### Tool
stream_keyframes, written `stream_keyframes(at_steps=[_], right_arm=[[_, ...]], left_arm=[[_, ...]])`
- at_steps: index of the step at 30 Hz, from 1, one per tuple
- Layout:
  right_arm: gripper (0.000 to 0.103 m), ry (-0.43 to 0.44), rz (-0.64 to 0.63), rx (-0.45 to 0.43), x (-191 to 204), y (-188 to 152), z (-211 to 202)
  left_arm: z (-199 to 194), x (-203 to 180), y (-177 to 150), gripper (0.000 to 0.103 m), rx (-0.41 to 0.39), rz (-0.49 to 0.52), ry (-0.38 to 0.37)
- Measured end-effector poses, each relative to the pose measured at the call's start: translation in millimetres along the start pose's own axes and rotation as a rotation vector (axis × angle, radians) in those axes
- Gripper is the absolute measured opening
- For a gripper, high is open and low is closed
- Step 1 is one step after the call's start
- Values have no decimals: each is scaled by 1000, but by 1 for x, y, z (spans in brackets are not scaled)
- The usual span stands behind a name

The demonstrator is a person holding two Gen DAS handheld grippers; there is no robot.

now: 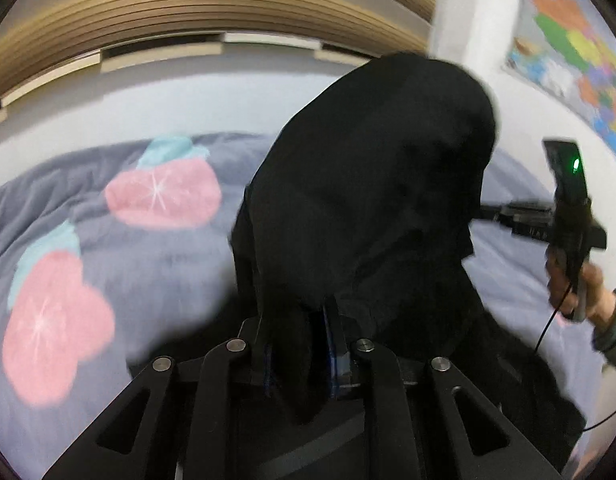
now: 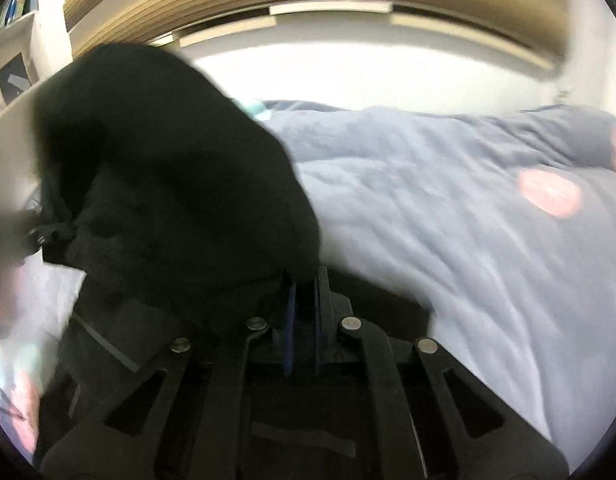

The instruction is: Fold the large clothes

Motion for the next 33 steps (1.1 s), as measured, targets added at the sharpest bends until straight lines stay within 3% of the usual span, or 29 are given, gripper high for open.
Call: stream_keyframes(at_steps=[2,3,6,7,8,10,11,12,14,18,23,28,29,30,32,33], right_arm=[[7,-81,15,24,-13,-29,-8],[7,-100,34,92,-22,-54,-3],[8,-63,128,244,-41,-96,9],[8,-35,150,271,-40,-100,9],[9,-13,164,274,-41,-101,3],[27,50,177,283,-27,-91,0],[40,77,191,285,-22,-86,-3],[46,95,209,280,-23,-77,-8],[49,141,236,289,-11,-72,-9],[59,215,333,336,13,-58,16],[70,294,487,396,18,-57,20],[70,381,574,450,38,-56,34],[63,387,570,448,43,-54,35],[41,391,547,440,50,-51,36],[10,350,469,428,61,-43,37],[10,319,415,404,67,-36,32]], left_arm=[[3,-6,-44,32,93,2,77],[11,-1,-72,32,162,-30,117],[26,25,-136,29,311,-185,149],[22,32,-143,29,313,-217,163],[13,39,-143,29,290,-252,166],[-3,43,-131,29,248,-283,157],[-12,44,-120,29,215,-292,147],[-18,44,-112,29,194,-303,136],[-28,42,-92,30,157,-336,91],[-38,33,-55,61,85,-410,-31],[-29,10,-26,62,62,-412,-90],[-14,-5,-19,62,88,-381,-110],[-14,-10,-18,62,93,-379,-115],[-11,-12,-18,62,102,-380,-123],[-6,-13,-20,62,120,-393,-135],[-6,-13,-20,61,122,-400,-138]])
Point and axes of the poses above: each gripper's, at about its wrist camera, not at the fingertips, and z roughly the way its jaws point, x to its left, y to its top, the point moved 8 cm from there along z, roughly the way its jaws point, and after that the axes turned 4 degrees about z, right-handed, at the moved point
